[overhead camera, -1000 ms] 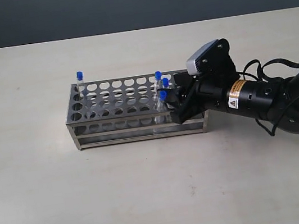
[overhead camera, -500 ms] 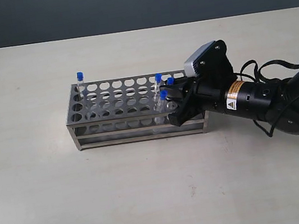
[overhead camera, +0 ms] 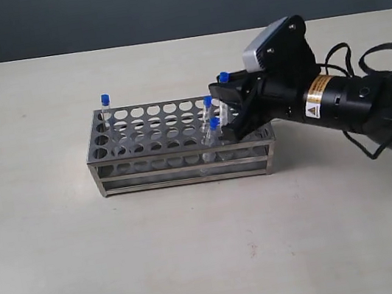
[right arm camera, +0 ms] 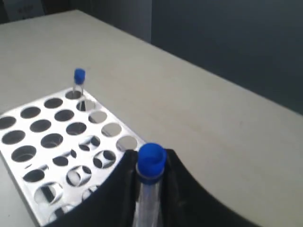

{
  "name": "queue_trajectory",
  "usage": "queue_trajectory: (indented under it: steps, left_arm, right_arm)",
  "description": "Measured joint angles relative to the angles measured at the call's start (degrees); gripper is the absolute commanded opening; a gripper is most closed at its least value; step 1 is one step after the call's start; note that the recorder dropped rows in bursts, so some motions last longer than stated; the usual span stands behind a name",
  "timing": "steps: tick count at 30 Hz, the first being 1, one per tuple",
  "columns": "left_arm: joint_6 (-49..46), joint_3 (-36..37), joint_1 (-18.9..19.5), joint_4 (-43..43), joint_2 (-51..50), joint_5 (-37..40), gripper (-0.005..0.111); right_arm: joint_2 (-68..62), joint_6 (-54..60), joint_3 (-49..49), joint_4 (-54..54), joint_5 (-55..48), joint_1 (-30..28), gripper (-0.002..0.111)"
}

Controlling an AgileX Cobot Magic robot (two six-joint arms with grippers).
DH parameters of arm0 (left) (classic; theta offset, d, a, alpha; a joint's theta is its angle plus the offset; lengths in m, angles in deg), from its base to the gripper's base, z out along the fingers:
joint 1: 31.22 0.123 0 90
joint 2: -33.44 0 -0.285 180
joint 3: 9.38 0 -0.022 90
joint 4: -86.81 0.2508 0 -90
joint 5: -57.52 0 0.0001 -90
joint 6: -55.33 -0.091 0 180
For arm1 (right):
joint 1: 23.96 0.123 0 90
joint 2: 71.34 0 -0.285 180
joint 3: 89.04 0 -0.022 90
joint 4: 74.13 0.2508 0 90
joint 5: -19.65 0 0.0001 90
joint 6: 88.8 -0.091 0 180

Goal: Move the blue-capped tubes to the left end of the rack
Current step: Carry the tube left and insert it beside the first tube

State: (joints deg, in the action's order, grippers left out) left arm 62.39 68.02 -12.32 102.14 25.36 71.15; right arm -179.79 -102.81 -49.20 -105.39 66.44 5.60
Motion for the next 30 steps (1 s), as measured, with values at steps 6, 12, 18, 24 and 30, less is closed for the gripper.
queue_trajectory:
  steps: [6, 12, 18, 24, 30]
  left_arm:
    - [0.0, 0.0, 0.0, 0.0, 0.0, 0.0, 0.001]
    - [0.0, 0.0, 0.0, 0.0, 0.0, 0.0, 0.001]
    - [0.0, 0.0, 0.0, 0.0, 0.0, 0.0, 0.001]
    - [0.0, 0.0, 0.0, 0.0, 0.0, 0.0, 0.001]
    - [0.0, 0.0, 0.0, 0.0, 0.0, 0.0, 0.001]
  right_arm:
    - [3.47, -1.52, -1.39, 0.26, -3.39, 0.0, -0.001]
    - [8.33, -2.7, -2.06, -0.32, -6.84, 0.0, -0.001]
    - [11.53, -9.62, -7.51, -3.67, -10.36, 1.68, -0.001]
    - [7.8, -14.31, -15.59, -8.16, -11.46, 8.4, -0.001]
    - [-0.66, -14.93, -23.34, -9.19, -12.08, 14.31, -0.001]
